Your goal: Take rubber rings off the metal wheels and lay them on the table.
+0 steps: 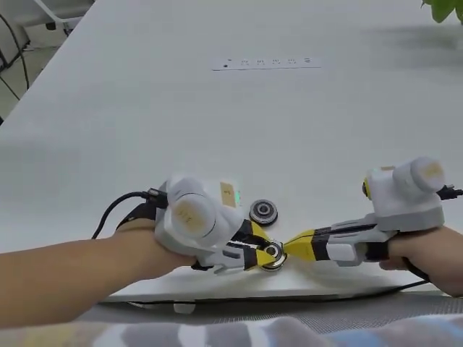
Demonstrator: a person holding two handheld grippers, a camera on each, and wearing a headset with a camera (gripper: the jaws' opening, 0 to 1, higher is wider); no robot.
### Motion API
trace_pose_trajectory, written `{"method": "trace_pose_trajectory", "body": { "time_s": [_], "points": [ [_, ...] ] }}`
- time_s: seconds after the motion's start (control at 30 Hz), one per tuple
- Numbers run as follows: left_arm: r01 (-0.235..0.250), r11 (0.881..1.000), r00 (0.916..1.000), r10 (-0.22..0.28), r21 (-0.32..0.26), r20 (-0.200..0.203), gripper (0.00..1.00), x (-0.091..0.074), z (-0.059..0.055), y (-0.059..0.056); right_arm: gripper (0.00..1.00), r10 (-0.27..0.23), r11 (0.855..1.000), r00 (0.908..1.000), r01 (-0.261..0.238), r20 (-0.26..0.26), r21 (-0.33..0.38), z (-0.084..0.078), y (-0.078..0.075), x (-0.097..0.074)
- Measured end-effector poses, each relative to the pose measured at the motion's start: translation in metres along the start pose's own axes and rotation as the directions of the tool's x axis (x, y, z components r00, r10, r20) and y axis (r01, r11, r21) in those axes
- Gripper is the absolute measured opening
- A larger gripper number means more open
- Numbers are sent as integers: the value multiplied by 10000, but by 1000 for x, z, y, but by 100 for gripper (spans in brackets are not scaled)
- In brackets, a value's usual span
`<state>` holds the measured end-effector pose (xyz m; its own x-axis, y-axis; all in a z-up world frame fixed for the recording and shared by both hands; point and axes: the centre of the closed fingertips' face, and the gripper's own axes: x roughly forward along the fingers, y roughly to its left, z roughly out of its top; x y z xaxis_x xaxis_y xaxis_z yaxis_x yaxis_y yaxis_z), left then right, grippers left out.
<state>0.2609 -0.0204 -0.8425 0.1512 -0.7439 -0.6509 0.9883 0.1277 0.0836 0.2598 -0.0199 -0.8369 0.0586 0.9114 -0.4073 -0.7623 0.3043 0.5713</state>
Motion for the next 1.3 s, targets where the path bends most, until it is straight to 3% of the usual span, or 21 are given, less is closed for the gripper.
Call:
{"method": "trace_pose_trajectory", "body": {
  "time_s": [0.43, 0.73, 0.9, 1.3],
  "points": [
    [-15, 10000, 10000, 15, -20, -26, 12, 0, 0, -1, 0, 534, 9967, 9984, -544, -191, -606, 2, 10, 8],
    [-22, 10000, 10000, 22, -84, -14, 12, 0, 0, 0, 0, 862, 9954, 9961, -853, 208, -438, 6, 16, 7],
    [-9, 9999, 10000, 10, -124, 36, 12, 0, 0, 0, 0, 1008, 9937, 9948, -999, 160, -506, 7, 20, 6],
    [-19, 9997, 10000, 20, -251, 43, 13, 0, 1, 0, 0, 446, 9967, 9989, -437, 107, -681, 2, 6, 0]
  ]
}}
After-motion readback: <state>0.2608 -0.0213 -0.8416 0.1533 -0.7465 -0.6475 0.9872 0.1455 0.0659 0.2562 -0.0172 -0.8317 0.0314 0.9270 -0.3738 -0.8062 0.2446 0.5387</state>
